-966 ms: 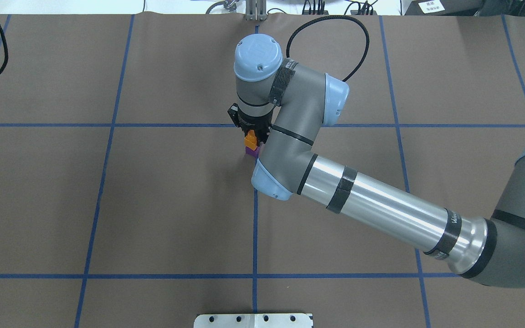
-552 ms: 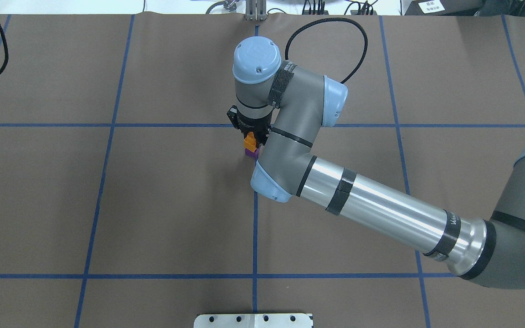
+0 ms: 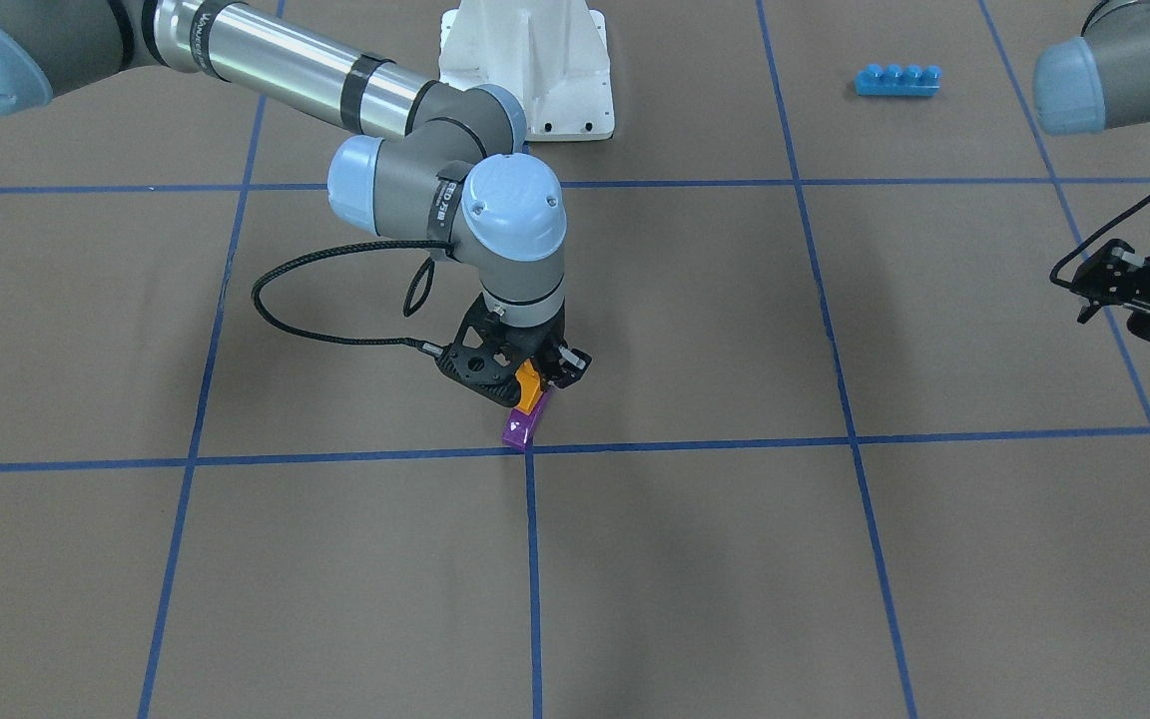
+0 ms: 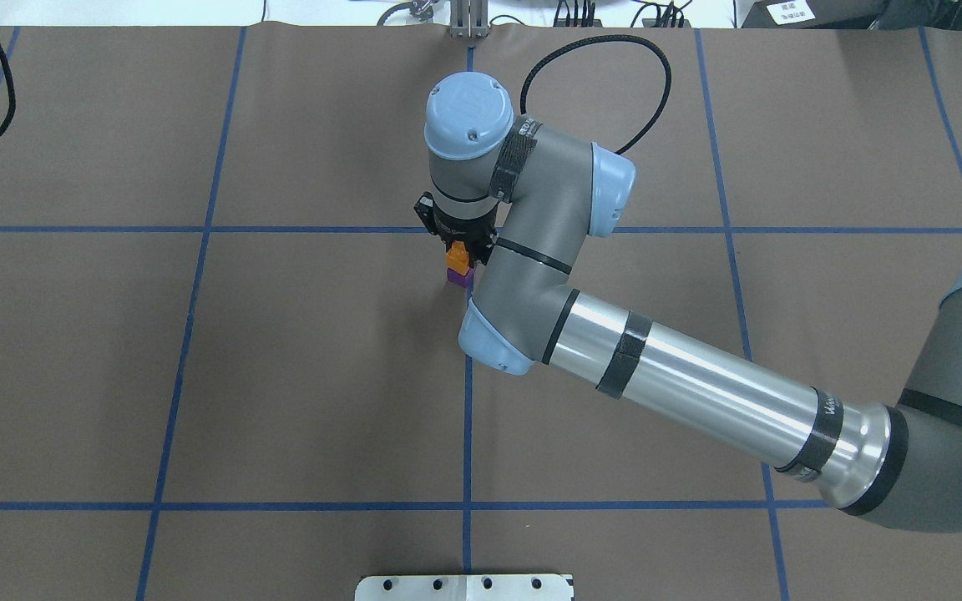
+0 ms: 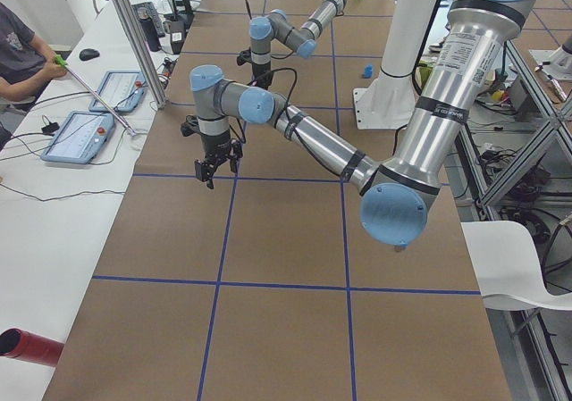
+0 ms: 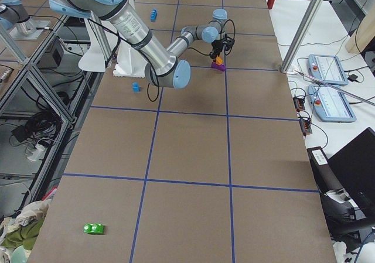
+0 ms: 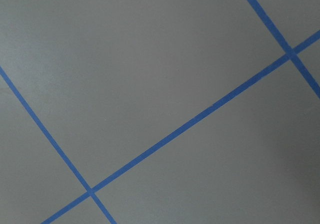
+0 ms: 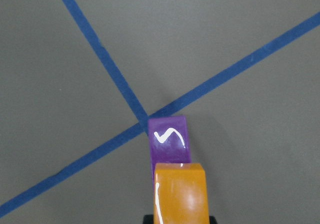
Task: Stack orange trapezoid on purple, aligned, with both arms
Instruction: 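Lower and align the orange block onto the purple block with the right gripper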
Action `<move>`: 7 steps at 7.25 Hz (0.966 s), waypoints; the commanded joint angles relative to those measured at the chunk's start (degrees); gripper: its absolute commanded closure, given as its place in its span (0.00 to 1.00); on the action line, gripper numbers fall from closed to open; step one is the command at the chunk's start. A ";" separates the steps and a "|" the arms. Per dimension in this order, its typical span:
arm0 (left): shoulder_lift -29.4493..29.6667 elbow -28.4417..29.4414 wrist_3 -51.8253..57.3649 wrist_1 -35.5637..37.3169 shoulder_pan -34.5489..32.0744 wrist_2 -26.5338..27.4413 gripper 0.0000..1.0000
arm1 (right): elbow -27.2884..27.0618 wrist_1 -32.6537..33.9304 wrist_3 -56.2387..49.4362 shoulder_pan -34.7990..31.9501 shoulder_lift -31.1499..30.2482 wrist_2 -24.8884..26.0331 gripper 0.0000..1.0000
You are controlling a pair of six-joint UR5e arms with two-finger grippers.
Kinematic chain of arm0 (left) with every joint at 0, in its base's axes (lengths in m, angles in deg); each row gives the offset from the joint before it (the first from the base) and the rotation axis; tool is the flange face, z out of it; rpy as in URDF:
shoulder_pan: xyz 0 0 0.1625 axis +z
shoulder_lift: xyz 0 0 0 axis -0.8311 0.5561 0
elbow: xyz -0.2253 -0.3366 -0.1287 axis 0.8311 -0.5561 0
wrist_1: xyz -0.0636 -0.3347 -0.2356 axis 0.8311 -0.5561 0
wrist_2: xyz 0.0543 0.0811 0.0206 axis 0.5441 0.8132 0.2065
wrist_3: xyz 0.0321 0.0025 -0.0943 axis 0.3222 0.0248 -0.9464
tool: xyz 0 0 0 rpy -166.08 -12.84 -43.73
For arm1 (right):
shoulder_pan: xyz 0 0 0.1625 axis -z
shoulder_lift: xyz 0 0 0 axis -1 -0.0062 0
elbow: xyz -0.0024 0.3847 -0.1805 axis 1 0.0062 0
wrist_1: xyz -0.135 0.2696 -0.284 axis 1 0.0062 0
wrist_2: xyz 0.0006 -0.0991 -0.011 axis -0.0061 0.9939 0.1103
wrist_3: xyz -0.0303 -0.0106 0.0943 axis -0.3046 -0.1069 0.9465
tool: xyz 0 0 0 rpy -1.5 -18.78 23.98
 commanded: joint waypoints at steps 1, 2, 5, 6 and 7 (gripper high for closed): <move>0.00 0.00 0.00 0.01 0.00 0.00 0.00 | 0.02 -0.15 -0.45 0.42 -0.06 0.41 1.00; 0.00 0.00 0.08 0.01 0.00 0.00 0.00 | 0.02 -0.15 -0.53 0.51 -0.24 0.50 1.00; 0.00 0.00 0.00 0.01 0.00 0.00 0.00 | 0.02 -0.24 -0.62 1.04 -0.50 1.73 1.00; 0.00 0.00 0.00 0.10 0.00 0.00 0.00 | 0.02 -0.33 -0.71 1.12 -0.50 1.90 1.00; 0.00 -0.09 0.00 0.10 0.00 0.00 0.00 | 0.11 -1.11 -0.71 1.21 -0.50 1.91 1.00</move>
